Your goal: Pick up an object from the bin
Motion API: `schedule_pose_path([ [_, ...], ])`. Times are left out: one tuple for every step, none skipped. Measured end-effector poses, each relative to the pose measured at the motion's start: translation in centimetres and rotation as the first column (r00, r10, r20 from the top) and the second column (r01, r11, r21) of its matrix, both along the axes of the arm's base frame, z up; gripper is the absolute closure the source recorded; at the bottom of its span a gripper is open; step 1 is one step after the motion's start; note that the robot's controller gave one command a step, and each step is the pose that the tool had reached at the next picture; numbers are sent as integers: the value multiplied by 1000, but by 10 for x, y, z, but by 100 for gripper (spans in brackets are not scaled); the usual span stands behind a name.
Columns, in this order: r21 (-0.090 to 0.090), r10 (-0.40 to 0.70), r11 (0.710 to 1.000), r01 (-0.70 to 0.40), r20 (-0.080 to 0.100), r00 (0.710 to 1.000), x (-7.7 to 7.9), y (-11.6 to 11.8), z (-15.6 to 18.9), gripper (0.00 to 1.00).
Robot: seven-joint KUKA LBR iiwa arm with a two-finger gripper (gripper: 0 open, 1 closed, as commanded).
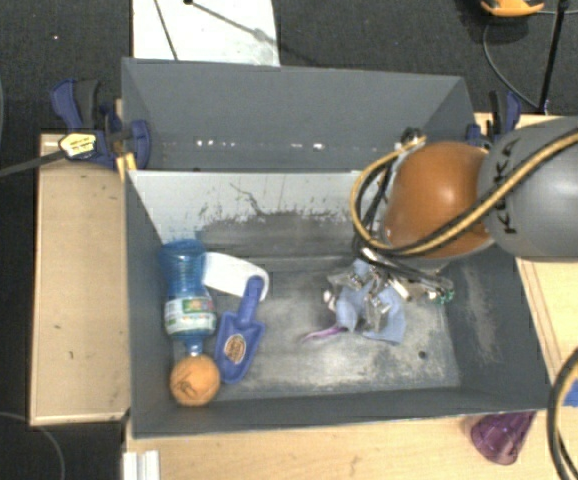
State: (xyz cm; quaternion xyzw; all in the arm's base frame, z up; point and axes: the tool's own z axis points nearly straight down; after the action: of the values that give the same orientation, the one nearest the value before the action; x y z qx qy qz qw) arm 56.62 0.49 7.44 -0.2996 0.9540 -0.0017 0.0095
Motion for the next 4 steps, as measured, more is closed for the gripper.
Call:
schedule_pose_path([
  [0, -1, 1000, 1, 0, 1000, 0, 0, 0, 100],
  [-4, -23, 1000, 23, -1, 1000, 14, 17, 0, 100],
  [-1, -44, 999, 44, 6, 999, 25, 36, 0, 100],
  [2, -41, 999, 41, 12, 999, 26, 42, 0, 100],
])
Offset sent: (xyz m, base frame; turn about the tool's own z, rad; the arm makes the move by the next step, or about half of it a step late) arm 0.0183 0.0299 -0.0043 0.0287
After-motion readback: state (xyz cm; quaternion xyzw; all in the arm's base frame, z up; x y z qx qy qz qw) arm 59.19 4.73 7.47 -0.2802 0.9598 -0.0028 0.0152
